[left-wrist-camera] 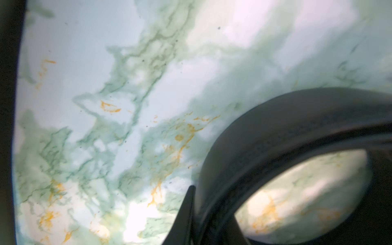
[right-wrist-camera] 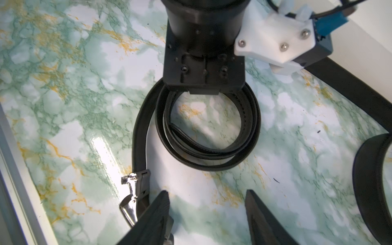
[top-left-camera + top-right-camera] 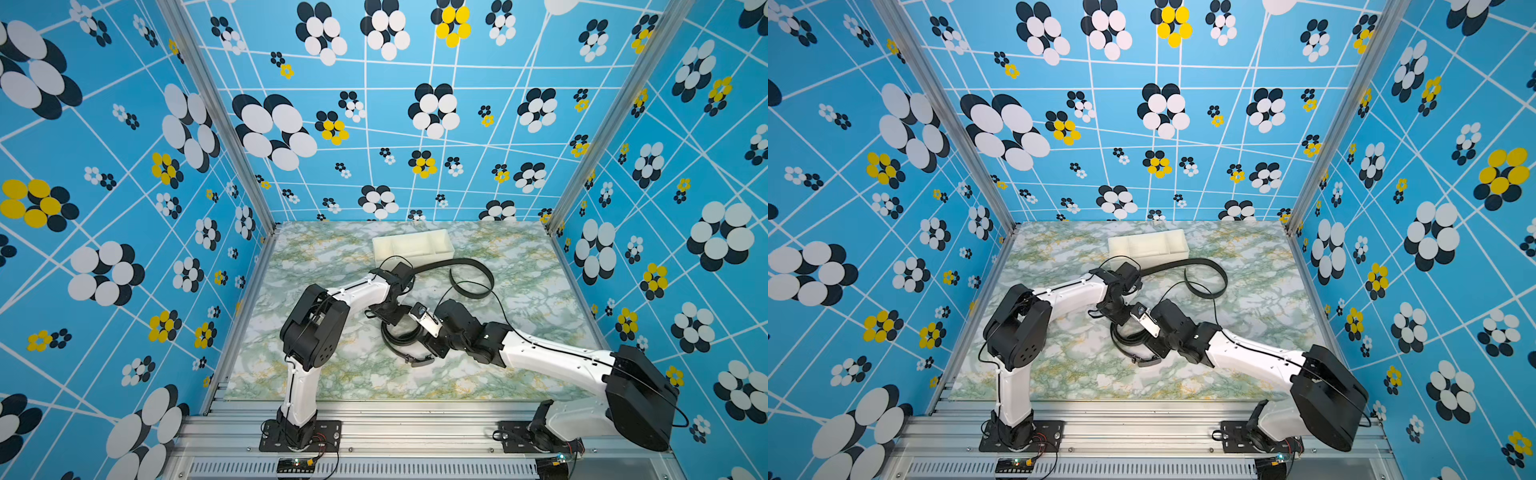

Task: Place the belts into the storage roll
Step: Roll the belt at the center of the board.

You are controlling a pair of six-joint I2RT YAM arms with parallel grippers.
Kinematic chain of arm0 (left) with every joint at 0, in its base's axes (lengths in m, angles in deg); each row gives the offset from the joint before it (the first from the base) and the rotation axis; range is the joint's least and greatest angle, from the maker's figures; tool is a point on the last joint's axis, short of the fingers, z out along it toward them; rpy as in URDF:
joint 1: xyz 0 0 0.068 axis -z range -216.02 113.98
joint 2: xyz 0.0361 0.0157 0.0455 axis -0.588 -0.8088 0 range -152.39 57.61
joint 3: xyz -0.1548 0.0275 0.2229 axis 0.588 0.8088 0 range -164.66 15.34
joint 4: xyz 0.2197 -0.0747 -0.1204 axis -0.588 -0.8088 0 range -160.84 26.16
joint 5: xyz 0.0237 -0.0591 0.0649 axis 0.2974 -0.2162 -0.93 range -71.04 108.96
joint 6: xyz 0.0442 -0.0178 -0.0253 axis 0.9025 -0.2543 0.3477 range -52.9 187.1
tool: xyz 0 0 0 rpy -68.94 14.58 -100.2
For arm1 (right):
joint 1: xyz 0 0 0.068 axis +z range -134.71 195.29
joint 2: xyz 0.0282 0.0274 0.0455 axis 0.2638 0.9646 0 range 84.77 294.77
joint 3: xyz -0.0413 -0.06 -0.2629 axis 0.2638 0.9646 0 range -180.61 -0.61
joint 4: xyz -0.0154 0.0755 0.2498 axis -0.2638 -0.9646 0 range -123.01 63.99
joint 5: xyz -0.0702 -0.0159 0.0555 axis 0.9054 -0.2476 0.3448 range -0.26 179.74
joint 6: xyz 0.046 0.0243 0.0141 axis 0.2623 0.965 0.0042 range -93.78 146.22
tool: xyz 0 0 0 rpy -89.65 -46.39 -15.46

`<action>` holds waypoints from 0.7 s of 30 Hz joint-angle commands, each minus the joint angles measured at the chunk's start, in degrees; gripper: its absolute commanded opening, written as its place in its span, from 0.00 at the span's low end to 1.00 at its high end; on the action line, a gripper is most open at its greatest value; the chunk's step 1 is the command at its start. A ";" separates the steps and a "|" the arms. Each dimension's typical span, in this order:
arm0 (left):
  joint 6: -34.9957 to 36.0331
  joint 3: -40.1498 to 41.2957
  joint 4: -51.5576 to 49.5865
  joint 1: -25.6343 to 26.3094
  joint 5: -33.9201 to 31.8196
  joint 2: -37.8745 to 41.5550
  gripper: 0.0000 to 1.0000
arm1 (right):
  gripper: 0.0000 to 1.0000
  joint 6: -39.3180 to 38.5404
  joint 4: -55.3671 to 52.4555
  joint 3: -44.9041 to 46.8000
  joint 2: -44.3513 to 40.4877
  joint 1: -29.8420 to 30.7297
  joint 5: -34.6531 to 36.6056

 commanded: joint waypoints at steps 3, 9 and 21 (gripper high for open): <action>4.62 2.67 -3.08 -0.25 -2.31 -0.33 0.05 | 0.59 -11.84 -9.05 -7.01 0.59 1.70 -9.71; 9.42 3.48 -4.28 1.11 -7.27 -0.66 0.00 | 0.59 -20.27 -14.92 -12.33 4.10 2.69 -11.23; 9.08 2.79 -5.53 1.53 -7.08 -1.83 0.00 | 0.60 -22.45 -13.87 -15.66 14.22 6.56 -5.74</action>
